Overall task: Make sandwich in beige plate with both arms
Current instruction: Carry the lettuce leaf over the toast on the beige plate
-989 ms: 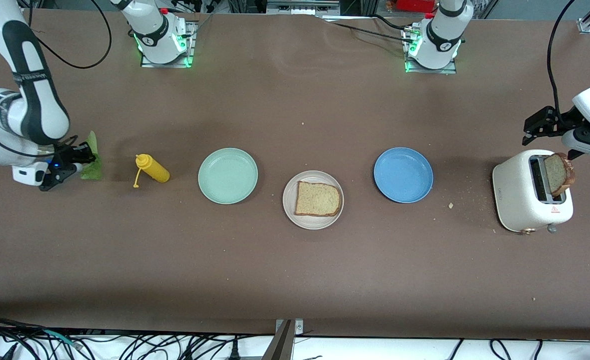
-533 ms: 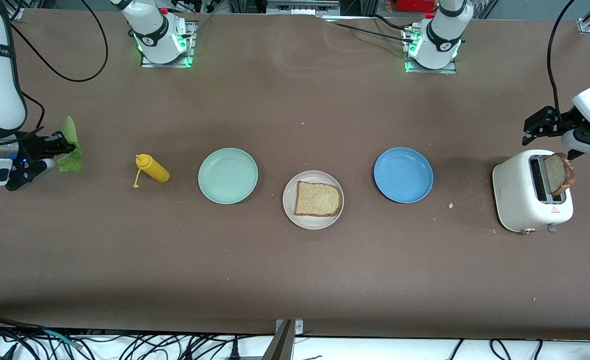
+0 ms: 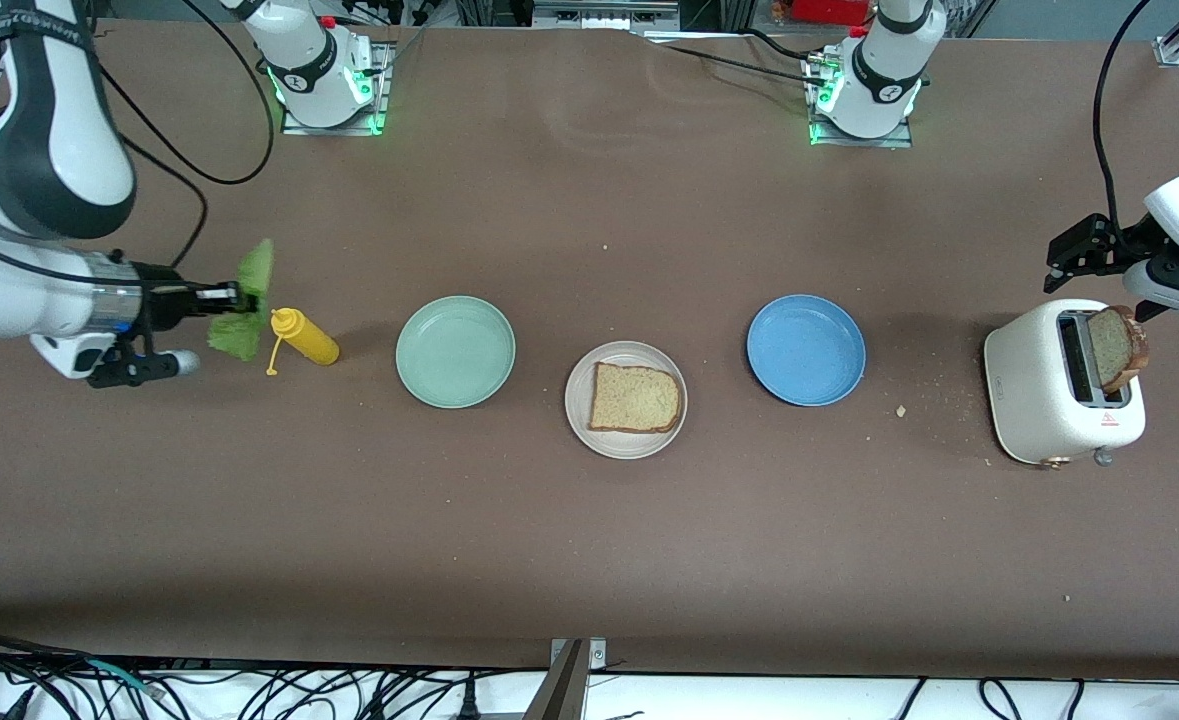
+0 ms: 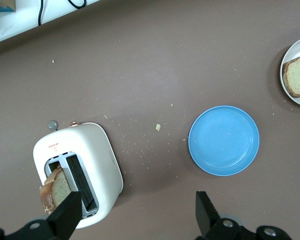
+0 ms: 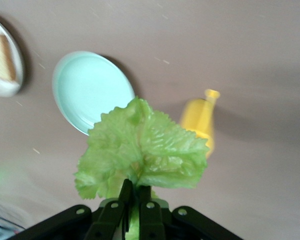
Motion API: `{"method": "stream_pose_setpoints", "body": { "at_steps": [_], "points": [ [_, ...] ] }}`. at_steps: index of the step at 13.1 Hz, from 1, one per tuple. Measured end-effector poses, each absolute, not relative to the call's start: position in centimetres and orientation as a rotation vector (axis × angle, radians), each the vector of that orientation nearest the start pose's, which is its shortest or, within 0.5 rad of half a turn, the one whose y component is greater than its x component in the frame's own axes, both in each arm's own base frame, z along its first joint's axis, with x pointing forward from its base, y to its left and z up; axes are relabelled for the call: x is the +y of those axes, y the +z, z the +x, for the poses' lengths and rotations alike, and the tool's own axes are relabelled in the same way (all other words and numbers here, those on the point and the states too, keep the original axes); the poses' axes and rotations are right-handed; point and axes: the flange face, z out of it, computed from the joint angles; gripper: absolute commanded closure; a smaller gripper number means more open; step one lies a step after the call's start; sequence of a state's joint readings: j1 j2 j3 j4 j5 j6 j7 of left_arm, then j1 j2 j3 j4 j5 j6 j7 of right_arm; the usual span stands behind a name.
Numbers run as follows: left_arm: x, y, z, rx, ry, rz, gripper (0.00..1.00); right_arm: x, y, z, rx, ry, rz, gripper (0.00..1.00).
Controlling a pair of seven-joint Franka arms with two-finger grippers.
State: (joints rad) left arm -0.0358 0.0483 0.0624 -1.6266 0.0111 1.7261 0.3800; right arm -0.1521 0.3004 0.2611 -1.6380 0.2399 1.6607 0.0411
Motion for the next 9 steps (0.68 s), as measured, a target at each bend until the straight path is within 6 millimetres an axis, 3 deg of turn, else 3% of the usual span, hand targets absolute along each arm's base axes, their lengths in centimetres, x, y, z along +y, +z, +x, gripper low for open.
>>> {"method": "stream_pose_setpoints", "body": {
  "at_steps": [2,4,7,9],
  "points": [
    [1.6,58.4,58.1,0.550,-0.074,-3.068,0.00,13.0,43.5,61.7,0.142,0.340,-2.776,1.00],
    [1.6,58.4,58.2,0.550,-0.073,-3.068,0.00,19.7,42.6,61.9,0.293,0.278,-2.748,1.00],
    [1.6,58.3,58.2,0.548,-0.073,-3.068,0.00,30.2,39.0,61.4,0.539,0.223,-2.686,1.00],
    [1.7,58.3,58.2,0.547,-0.073,-3.068,0.00,35.7,36.4,61.5,0.710,0.209,-2.610,1.00]
  ]
}}
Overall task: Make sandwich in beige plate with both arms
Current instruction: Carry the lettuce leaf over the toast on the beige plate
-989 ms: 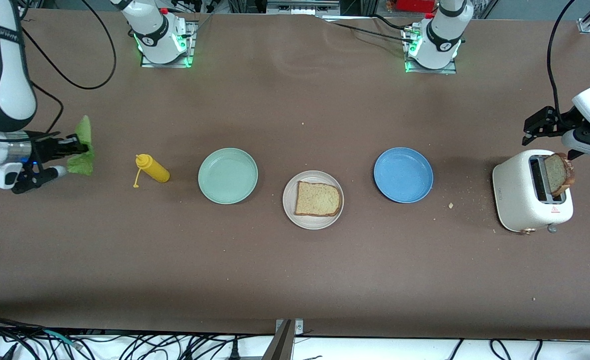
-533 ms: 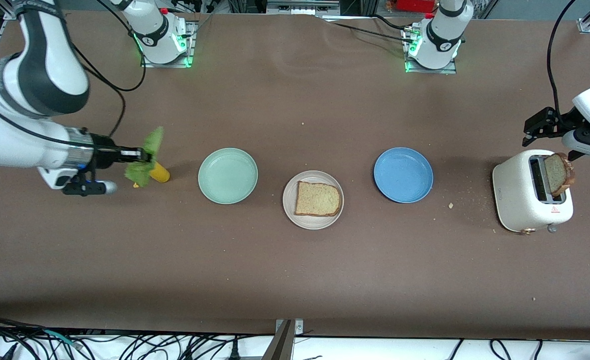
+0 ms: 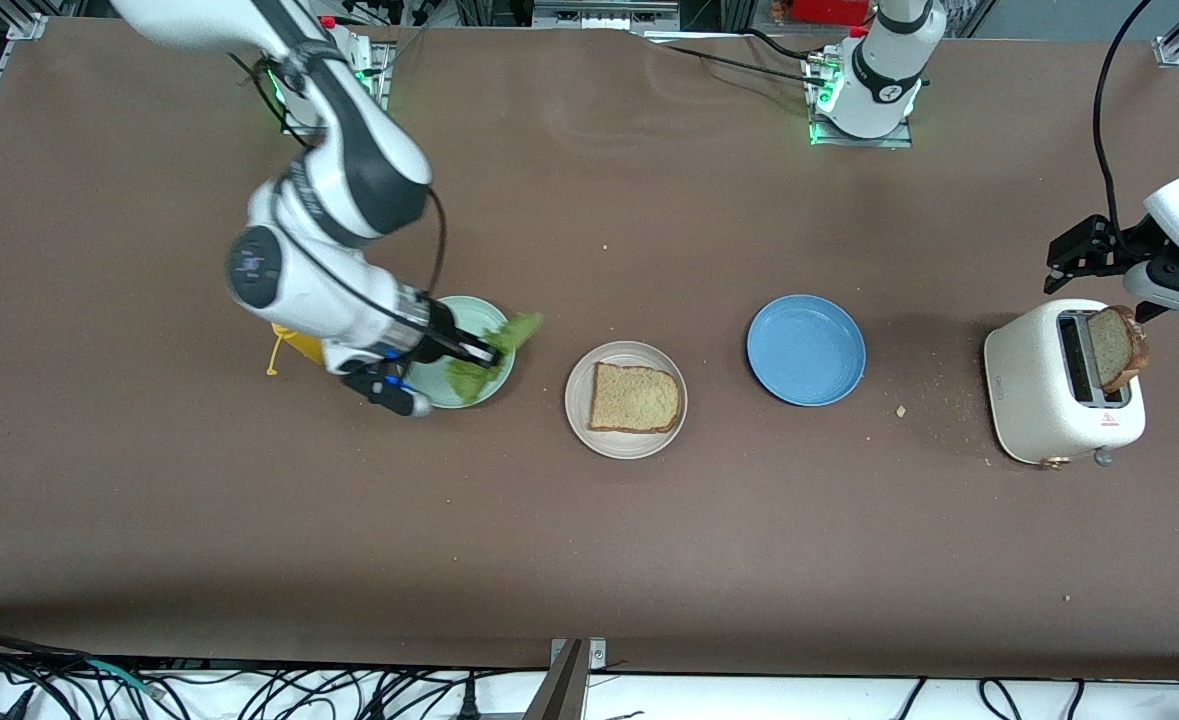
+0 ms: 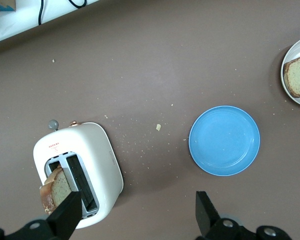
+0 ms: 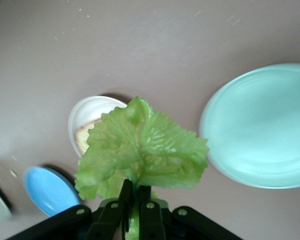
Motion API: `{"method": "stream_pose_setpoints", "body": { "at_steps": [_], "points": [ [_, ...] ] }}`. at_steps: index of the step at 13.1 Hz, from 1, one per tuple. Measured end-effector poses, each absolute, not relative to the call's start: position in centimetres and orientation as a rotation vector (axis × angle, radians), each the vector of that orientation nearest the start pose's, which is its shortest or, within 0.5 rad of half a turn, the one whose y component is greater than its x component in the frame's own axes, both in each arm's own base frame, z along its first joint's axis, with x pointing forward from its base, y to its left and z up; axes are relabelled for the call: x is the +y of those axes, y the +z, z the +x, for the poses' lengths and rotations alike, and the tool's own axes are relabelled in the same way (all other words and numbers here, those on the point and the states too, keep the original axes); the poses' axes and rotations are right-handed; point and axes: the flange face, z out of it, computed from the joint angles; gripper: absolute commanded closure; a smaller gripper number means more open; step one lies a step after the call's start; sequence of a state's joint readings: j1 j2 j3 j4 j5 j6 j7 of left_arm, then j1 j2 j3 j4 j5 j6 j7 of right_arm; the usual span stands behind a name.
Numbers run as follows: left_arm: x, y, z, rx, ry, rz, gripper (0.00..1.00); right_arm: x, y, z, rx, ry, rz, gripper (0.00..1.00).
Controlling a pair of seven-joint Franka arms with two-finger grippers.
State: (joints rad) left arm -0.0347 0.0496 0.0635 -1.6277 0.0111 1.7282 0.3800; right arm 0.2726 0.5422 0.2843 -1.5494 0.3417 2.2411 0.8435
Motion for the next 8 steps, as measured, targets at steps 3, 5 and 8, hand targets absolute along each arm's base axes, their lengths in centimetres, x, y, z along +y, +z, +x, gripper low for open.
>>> {"method": "stream_pose_setpoints", "body": {
  "at_steps": [3,5,8],
  "points": [
    [1.7,58.3,58.2,0.546,-0.074,-3.068,0.00,41.8,32.6,62.3,0.894,0.183,-2.480,1.00],
    [1.8,58.3,58.2,0.545,-0.074,-3.069,0.00,44.6,29.5,62.5,0.973,0.147,-2.399,1.00],
    [1.9,58.3,58.2,0.542,-0.074,-3.069,0.00,47.3,24.2,61.2,1.043,0.156,-2.360,1.00]
  ]
}}
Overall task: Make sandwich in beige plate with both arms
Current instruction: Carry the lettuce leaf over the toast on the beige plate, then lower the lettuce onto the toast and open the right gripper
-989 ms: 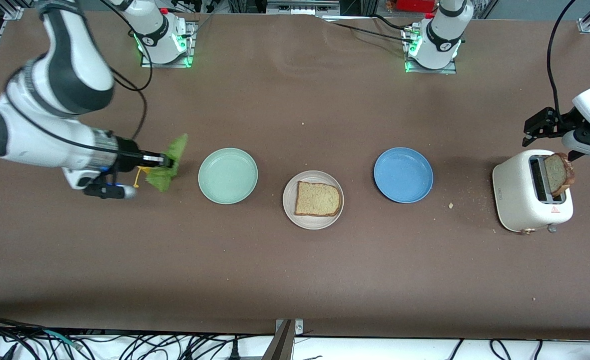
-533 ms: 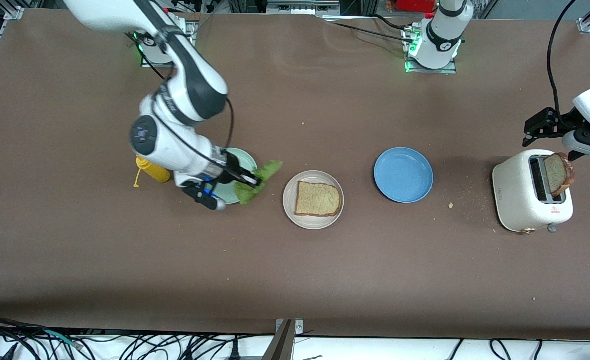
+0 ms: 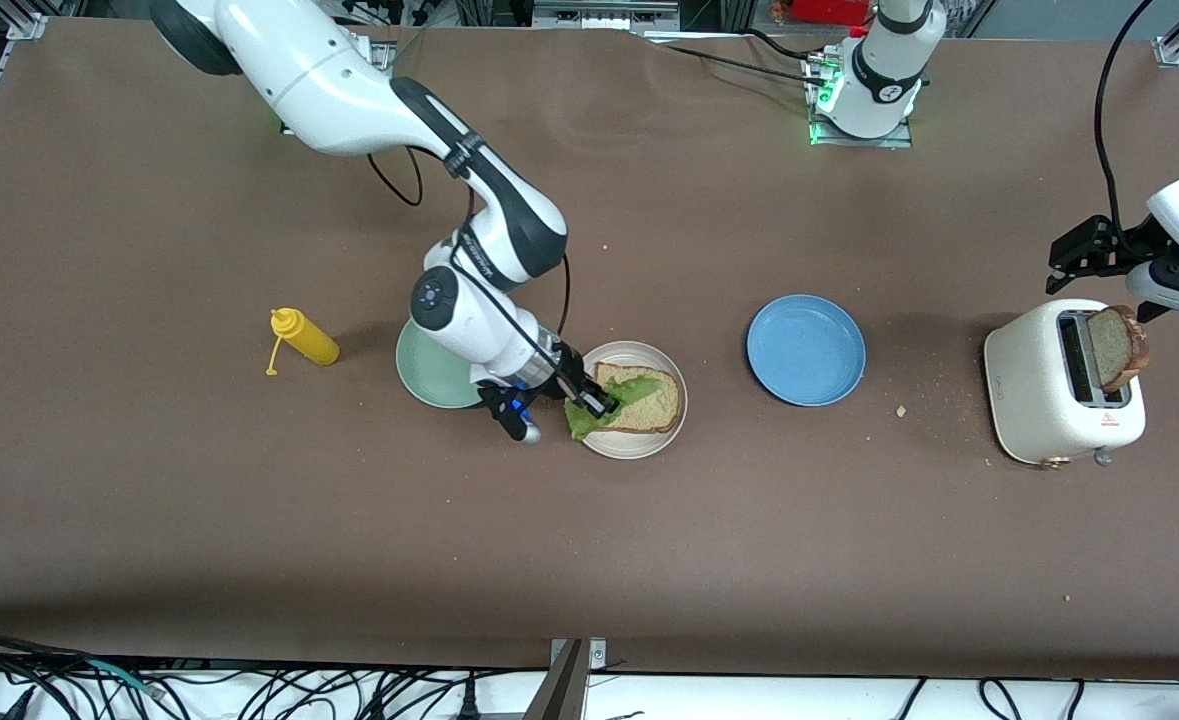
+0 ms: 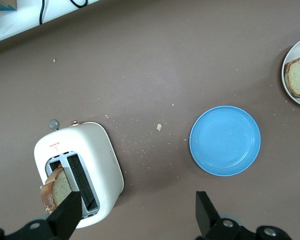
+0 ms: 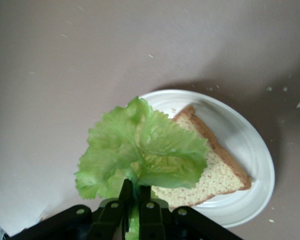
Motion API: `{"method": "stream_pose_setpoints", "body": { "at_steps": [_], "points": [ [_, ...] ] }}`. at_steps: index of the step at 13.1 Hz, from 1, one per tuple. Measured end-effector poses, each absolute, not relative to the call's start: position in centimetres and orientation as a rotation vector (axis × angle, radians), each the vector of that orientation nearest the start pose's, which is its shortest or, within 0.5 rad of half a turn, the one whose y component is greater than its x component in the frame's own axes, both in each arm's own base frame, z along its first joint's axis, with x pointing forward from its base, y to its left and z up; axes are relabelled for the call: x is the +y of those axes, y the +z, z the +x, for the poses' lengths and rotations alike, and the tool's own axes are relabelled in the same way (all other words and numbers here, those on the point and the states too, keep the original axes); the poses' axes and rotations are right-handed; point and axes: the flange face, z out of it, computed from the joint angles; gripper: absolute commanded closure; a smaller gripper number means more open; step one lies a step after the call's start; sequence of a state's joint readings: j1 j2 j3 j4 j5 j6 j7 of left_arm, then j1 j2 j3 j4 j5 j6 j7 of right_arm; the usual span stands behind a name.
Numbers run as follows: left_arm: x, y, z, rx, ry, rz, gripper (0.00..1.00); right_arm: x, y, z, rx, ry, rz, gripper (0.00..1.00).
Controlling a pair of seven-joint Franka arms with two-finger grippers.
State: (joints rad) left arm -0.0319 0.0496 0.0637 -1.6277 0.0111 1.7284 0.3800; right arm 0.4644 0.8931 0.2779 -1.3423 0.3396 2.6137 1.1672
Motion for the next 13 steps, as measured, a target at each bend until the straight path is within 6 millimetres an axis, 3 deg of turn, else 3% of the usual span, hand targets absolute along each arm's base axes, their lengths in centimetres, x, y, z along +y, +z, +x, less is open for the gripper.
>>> {"method": "stream_pose_setpoints", "body": {
  "at_steps": [2,7,8,9,10,13],
  "points": [
    [1.9,58.3,58.2,0.541,-0.074,-3.069,0.00,47.8,22.2,60.6,1.099,0.194,-2.354,1.00],
    [2.0,58.3,58.2,0.540,-0.074,-3.069,0.00,48.5,21.2,59.4,1.138,0.239,-2.434,1.00],
    [2.0,58.3,58.2,0.540,-0.074,-3.069,0.00,48.5,21.0,59.3,1.130,0.231,-2.459,0.68],
    [2.0,58.3,58.2,0.540,-0.074,-3.069,0.00,48.5,20.6,59.1,1.124,0.228,-2.475,0.24],
    [2.0,58.3,58.2,0.540,-0.074,-3.069,0.00,48.5,20.3,59.1,1.122,0.226,-2.481,0.00],
    [2.0,58.3,58.2,0.540,-0.074,-3.069,0.00,48.5,20.5,59.2,1.121,0.229,-2.485,0.00]
  ]
}}
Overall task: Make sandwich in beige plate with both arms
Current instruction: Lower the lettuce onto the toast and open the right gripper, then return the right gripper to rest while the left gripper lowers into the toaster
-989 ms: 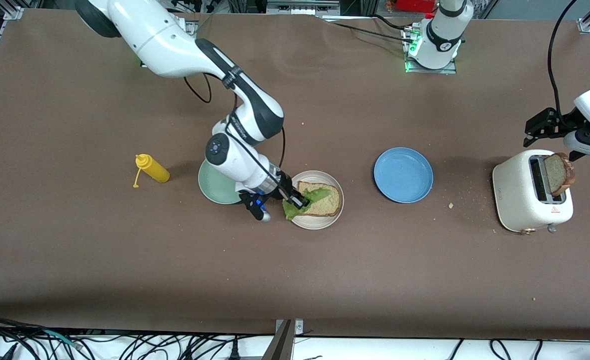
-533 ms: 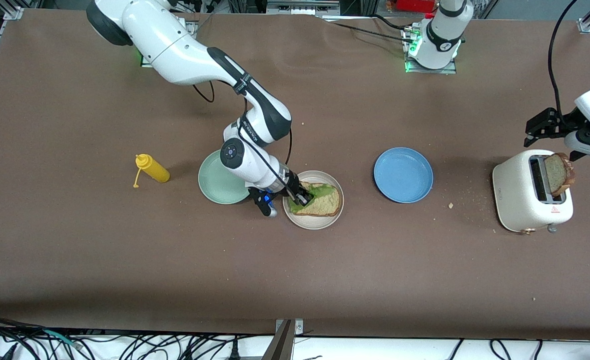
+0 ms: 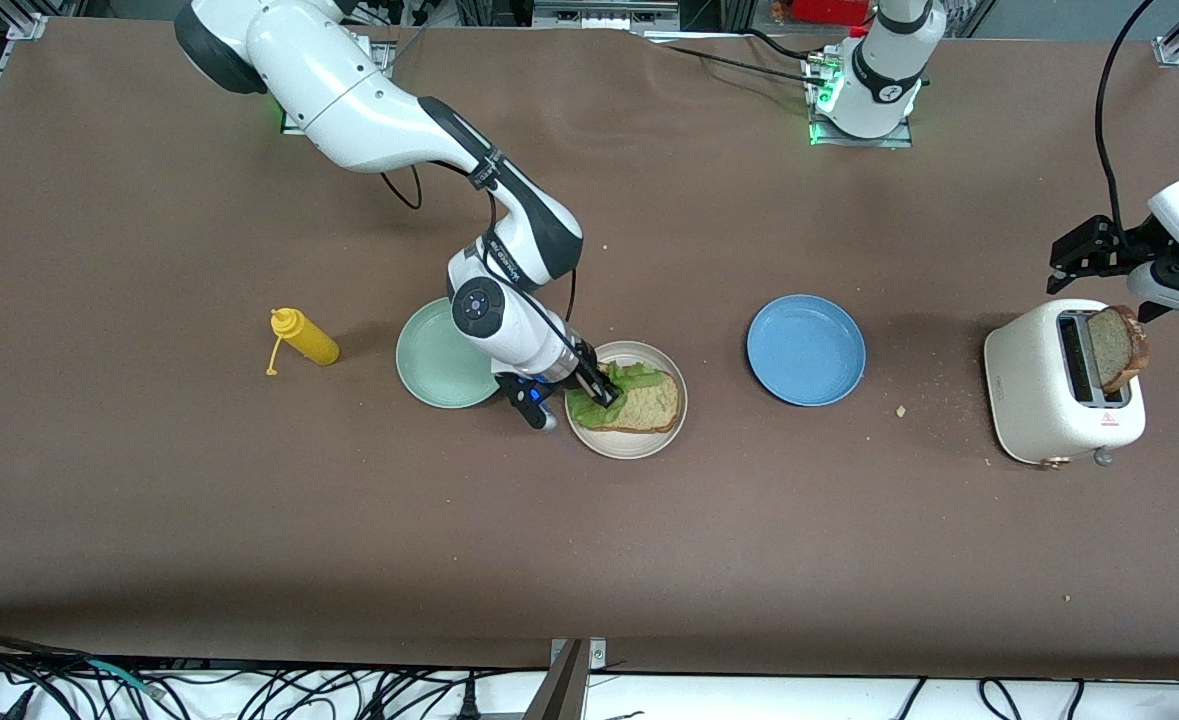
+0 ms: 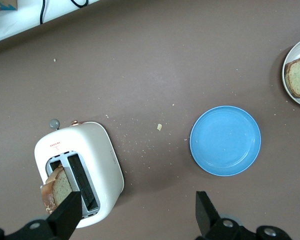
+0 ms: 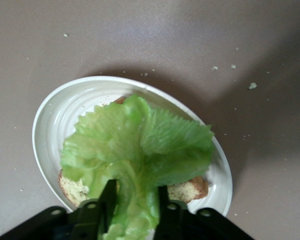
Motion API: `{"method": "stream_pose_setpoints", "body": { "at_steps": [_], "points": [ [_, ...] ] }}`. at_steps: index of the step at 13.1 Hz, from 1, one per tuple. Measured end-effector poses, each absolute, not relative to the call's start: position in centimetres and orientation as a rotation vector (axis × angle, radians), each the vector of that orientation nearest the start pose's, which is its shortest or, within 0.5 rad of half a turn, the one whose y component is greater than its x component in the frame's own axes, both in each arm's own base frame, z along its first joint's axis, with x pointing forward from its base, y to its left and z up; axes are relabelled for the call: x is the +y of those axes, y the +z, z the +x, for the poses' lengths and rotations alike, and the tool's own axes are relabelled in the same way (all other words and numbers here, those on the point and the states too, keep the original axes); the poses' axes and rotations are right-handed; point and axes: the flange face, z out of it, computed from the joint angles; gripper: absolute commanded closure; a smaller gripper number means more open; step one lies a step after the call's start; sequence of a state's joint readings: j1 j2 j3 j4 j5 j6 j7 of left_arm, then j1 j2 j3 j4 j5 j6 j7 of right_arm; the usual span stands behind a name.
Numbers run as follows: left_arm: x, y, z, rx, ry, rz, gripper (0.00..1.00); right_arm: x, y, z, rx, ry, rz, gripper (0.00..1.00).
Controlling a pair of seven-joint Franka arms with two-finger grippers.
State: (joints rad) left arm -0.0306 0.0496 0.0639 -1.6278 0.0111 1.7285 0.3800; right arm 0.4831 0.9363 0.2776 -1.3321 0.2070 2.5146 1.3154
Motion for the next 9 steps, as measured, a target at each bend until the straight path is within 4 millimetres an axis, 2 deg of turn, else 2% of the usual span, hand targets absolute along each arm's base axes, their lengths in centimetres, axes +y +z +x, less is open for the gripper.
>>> {"method": "stream_pose_setpoints", "body": {
  "at_steps": [2,4,6,9],
  "points": [
    [2.0,58.3,58.2,0.540,-0.073,-3.069,0.00,48.2,21.2,59.4,1.122,0.255,-2.502,0.00],
    [2.0,58.3,58.2,0.540,-0.073,-3.069,0.00,47.7,23.5,60.0,1.120,0.287,-2.512,0.00],
    [2.0,58.3,58.2,0.540,-0.072,-3.069,0.00,46.2,27.2,60.9,1.123,0.315,-2.527,0.00],
    [2.0,58.3,58.2,0.538,-0.072,-3.070,0.00,42.4,33.6,62.2,1.079,0.353,-2.577,0.00]
  ]
}}
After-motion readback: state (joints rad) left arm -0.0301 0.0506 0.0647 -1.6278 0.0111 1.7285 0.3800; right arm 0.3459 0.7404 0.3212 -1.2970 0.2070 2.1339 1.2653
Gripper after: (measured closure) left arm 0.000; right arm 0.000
